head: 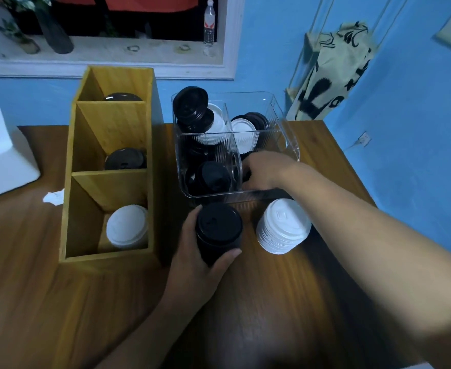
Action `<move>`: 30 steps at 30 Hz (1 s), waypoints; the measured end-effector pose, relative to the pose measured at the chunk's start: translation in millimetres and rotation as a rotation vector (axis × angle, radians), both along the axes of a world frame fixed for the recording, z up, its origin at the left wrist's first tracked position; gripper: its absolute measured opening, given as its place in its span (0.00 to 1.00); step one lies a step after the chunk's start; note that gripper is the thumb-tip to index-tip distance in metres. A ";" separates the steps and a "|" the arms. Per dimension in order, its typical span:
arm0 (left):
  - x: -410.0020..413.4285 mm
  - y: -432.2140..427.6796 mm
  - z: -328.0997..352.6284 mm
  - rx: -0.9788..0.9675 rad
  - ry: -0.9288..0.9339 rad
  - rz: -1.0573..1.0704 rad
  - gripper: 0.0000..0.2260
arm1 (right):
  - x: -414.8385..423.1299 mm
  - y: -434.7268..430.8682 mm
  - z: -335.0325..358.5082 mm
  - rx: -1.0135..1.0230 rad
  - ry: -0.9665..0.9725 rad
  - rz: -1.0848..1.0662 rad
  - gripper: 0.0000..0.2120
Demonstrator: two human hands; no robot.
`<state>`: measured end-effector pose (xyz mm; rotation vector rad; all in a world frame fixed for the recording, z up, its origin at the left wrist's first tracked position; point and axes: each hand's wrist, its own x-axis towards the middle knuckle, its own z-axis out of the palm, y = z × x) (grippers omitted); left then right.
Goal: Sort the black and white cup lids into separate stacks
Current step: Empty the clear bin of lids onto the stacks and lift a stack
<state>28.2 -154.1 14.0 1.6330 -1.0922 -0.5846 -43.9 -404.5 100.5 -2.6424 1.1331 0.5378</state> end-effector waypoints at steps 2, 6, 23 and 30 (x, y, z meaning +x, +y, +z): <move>0.4 0.0 -1.3 0.004 0.002 -0.004 0.42 | 2.0 -2.7 -0.4 -0.027 0.010 0.005 0.18; 0.9 0.2 -2.1 0.023 0.003 -0.003 0.43 | -5.6 1.9 8.7 -0.133 -0.082 0.011 0.06; -1.4 -2.1 -3.7 0.028 -0.051 0.002 0.44 | -212.2 134.0 7.5 0.712 -0.739 -0.363 0.13; -1.2 -0.8 -5.6 0.023 -0.100 0.012 0.44 | -212.9 136.5 -52.5 0.360 -0.620 -0.387 0.09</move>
